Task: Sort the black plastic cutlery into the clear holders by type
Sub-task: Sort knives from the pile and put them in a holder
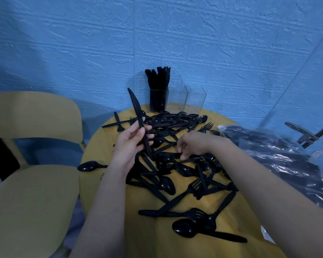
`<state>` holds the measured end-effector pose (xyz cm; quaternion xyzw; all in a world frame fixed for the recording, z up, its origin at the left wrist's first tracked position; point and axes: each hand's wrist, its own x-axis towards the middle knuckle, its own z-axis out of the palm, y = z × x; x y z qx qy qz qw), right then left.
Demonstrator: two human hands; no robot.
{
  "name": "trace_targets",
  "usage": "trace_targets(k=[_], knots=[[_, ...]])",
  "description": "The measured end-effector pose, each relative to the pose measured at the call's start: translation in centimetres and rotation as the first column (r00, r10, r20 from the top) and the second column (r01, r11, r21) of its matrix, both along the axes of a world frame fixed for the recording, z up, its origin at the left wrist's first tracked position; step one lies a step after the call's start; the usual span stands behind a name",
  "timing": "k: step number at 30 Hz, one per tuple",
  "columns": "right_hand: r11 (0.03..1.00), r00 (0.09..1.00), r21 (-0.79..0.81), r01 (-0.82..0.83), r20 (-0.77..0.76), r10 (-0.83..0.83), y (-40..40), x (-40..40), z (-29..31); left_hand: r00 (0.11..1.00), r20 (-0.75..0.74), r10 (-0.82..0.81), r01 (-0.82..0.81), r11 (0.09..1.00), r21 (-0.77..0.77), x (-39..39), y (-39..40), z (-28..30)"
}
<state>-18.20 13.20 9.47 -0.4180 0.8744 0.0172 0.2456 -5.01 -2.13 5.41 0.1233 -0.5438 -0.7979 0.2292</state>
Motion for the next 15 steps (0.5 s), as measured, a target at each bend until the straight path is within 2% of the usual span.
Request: trace_targets(k=[4, 9, 15], knots=[[1.0, 0.999, -0.03, 0.005, 0.032, -0.004, 0.0, -0.4, -0.5, 1.0, -0.004, -0.004, 0.004, 1.0, 0.017, 0.0, 0.1, 0.0], [0.991, 0.998, -0.13, 0.009, -0.062, -0.017, 1.1, -1.5, 0.6, 1.0, -0.016, -0.001, 0.002, 0.999, 0.039, -0.2, 0.3, 0.0], [0.916, 0.983, -0.358, 0.179, 0.106, -0.15, 2.3, -3.1, 1.0, 1.0, -0.002, -0.014, 0.014, 0.999, 0.03, -0.5, 0.5, -0.2]])
